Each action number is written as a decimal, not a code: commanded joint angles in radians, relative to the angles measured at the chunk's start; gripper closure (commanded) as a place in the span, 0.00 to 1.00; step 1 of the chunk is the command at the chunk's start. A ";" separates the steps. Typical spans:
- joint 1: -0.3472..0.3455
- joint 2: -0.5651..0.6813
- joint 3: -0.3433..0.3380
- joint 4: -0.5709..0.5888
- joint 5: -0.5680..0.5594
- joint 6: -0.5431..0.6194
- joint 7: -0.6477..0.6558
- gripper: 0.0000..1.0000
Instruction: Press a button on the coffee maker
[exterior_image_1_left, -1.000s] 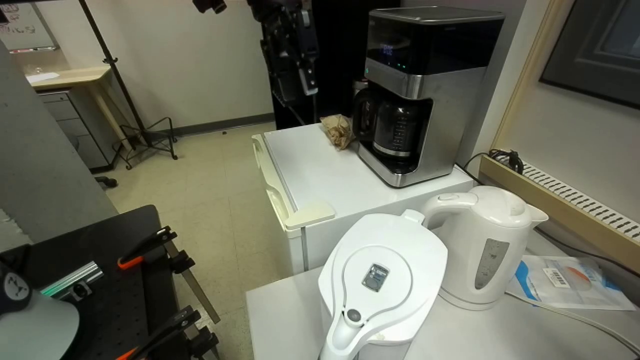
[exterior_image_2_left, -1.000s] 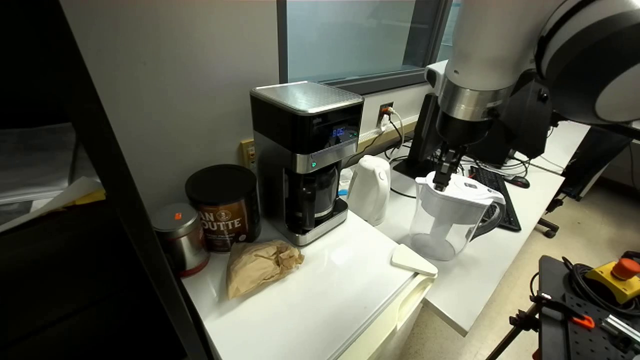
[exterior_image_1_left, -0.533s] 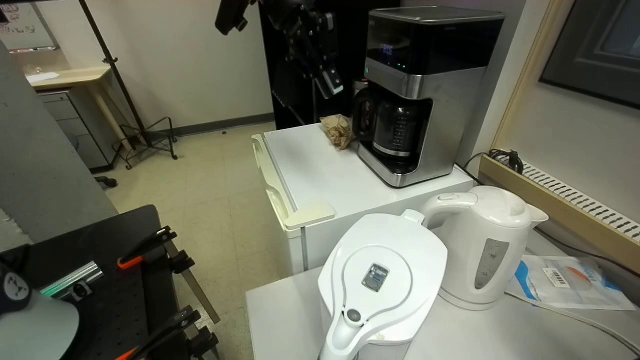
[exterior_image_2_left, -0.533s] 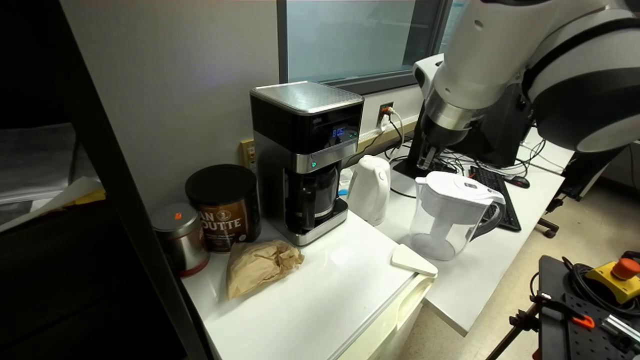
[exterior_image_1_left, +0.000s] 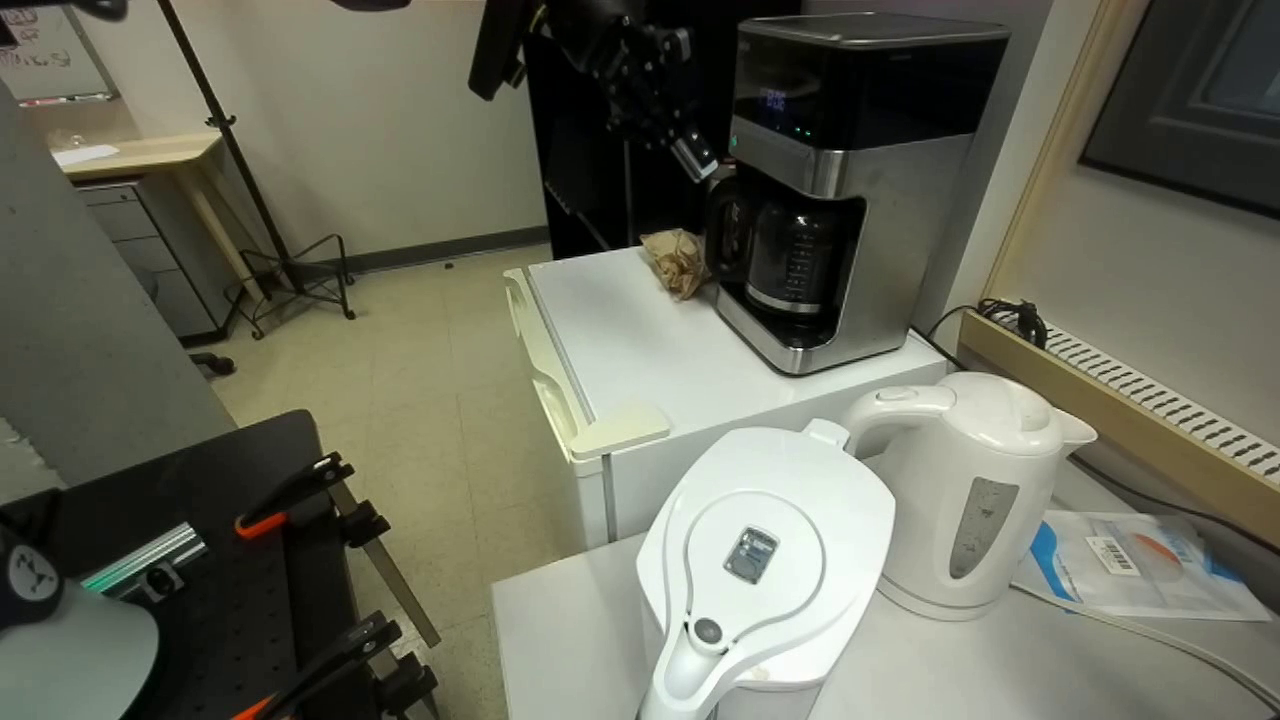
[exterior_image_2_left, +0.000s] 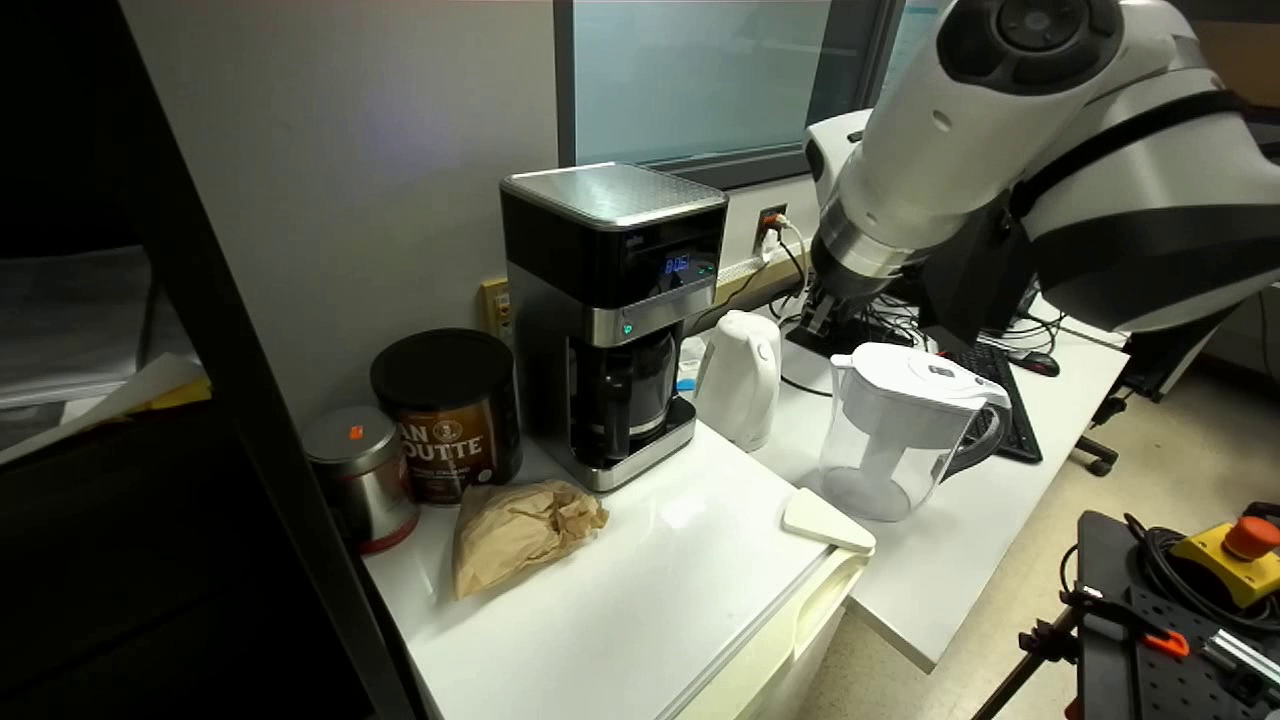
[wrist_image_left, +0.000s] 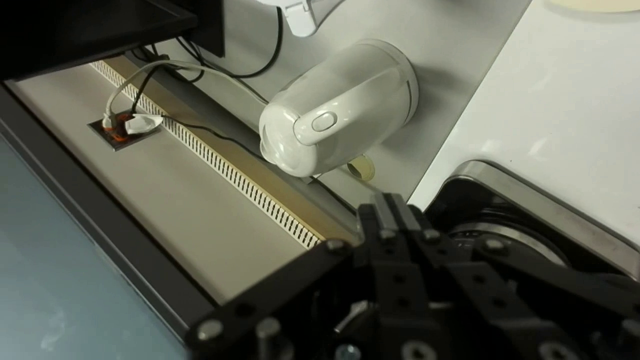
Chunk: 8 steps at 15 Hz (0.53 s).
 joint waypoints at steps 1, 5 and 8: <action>0.020 0.048 -0.018 0.051 -0.080 0.025 0.069 0.99; 0.022 0.086 -0.026 0.089 -0.122 0.057 0.096 0.99; 0.022 0.115 -0.035 0.118 -0.135 0.088 0.099 0.99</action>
